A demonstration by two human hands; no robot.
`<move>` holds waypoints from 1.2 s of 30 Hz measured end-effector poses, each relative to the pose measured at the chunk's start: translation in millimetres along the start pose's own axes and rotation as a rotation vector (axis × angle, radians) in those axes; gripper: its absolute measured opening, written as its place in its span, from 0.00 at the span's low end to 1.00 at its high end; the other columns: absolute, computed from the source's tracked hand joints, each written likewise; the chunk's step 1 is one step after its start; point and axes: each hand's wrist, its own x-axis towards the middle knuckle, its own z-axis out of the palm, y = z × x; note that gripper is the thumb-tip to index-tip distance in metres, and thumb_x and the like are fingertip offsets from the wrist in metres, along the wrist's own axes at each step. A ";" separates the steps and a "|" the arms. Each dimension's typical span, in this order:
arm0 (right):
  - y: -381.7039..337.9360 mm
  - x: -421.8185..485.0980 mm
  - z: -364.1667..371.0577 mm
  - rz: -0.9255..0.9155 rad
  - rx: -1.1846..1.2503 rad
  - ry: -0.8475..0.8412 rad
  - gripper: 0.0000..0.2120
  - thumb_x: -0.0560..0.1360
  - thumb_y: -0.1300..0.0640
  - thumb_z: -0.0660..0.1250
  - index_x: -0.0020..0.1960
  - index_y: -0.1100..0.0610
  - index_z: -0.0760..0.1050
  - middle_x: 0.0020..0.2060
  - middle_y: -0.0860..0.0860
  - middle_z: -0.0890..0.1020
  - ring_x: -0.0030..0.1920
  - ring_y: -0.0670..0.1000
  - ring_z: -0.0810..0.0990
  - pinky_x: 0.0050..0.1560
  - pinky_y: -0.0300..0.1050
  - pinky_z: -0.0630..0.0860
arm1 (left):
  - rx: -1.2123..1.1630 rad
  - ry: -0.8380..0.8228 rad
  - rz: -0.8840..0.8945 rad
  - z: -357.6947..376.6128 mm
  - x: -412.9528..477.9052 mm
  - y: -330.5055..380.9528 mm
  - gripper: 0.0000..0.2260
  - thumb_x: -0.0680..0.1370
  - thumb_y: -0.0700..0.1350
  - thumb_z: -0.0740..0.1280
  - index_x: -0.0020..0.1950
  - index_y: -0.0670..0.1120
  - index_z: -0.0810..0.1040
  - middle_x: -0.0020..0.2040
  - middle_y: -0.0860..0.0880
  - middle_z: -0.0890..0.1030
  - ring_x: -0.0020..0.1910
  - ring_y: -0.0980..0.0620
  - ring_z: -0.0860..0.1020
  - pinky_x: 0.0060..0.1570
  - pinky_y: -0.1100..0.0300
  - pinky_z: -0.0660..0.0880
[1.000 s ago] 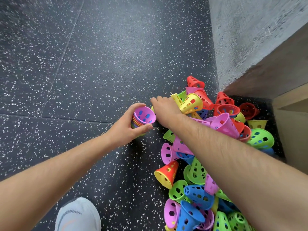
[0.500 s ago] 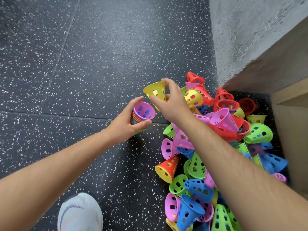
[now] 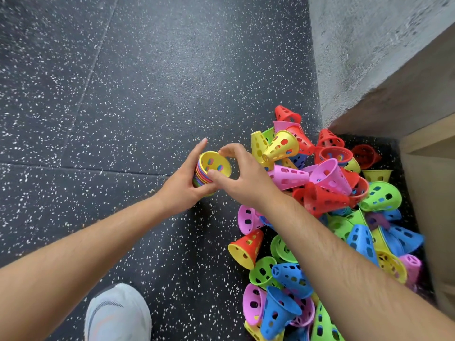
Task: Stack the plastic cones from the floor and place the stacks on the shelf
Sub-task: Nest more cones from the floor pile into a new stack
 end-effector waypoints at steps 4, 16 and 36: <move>6.0 13.2 -7.2 -0.051 -0.177 0.089 0.23 0.78 0.45 0.66 0.70 0.54 0.69 0.62 0.49 0.78 0.65 0.50 0.72 0.67 0.48 0.68 | 0.026 -0.013 0.028 1.4 0.6 3.8 0.41 0.70 0.61 0.76 0.78 0.63 0.60 0.66 0.59 0.78 0.61 0.64 0.78 0.67 0.66 0.70; 36.2 78.7 -34.3 0.235 -1.066 0.024 0.35 0.75 0.44 0.69 0.75 0.57 0.61 0.65 0.56 0.76 0.66 0.58 0.75 0.63 0.53 0.67 | 0.056 -0.052 0.027 5.1 4.6 3.2 0.39 0.71 0.61 0.78 0.77 0.65 0.62 0.69 0.62 0.75 0.66 0.63 0.75 0.69 0.67 0.66; 23.3 54.5 -27.1 0.069 -0.345 0.056 0.26 0.74 0.57 0.70 0.70 0.42 0.72 0.69 0.58 0.65 0.67 0.60 0.69 0.67 0.48 0.68 | -0.074 -0.028 0.003 2.0 5.4 1.9 0.39 0.69 0.63 0.78 0.75 0.66 0.62 0.62 0.58 0.80 0.59 0.58 0.80 0.67 0.60 0.73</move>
